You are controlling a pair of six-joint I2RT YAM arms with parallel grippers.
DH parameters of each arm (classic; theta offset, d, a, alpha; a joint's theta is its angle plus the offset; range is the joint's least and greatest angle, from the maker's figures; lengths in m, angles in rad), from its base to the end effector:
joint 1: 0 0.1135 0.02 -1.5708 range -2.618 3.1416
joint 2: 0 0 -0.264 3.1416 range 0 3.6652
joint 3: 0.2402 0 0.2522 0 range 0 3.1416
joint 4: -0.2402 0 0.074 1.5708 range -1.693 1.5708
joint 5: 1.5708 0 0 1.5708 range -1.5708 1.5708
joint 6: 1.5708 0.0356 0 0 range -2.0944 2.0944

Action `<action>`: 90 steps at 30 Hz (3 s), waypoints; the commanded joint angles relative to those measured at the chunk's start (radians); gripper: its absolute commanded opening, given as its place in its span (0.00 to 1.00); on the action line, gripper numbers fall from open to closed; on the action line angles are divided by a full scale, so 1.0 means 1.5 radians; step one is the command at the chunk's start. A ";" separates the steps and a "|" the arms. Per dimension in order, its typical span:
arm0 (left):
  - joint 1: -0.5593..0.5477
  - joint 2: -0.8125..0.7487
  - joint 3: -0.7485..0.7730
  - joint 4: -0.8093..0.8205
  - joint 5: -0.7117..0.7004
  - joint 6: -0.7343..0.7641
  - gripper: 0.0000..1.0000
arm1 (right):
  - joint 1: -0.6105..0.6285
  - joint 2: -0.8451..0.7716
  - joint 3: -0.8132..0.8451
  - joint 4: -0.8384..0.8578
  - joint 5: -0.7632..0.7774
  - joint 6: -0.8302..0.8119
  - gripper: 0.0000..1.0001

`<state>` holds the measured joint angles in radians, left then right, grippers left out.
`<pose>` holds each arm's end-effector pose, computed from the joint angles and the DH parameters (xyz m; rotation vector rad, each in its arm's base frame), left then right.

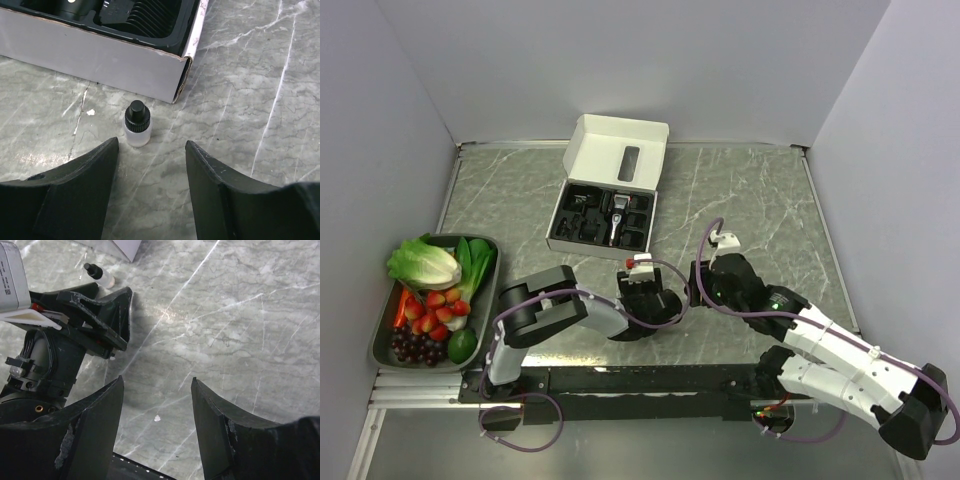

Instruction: Sort the hair-cutting tools

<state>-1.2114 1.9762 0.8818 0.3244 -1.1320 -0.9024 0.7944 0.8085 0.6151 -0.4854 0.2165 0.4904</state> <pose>0.1546 -0.3198 0.1039 -0.2022 1.8613 -0.1018 0.1276 0.1190 0.2479 -0.2268 2.2588 0.4522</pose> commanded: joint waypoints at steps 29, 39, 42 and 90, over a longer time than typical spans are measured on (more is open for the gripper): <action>0.018 0.016 -0.027 -0.052 0.018 -0.044 0.08 | 0.005 -0.011 -0.056 0.043 -0.027 0.012 0.44; 0.002 -0.114 -0.056 -0.139 0.056 -0.034 0.01 | 0.005 -0.014 -0.065 0.055 -0.037 0.016 0.45; -0.006 -0.148 -0.034 -0.199 0.089 -0.034 0.01 | 0.005 -0.013 -0.067 0.056 -0.040 0.017 0.45; 0.560 -0.207 0.417 -0.815 0.807 0.380 0.13 | 0.040 0.143 0.005 0.111 -0.128 -0.025 0.46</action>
<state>-0.4500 1.6089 1.4105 -0.8631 -0.0284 -0.4343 0.8398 1.0187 0.5747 -0.3527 0.0437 0.4706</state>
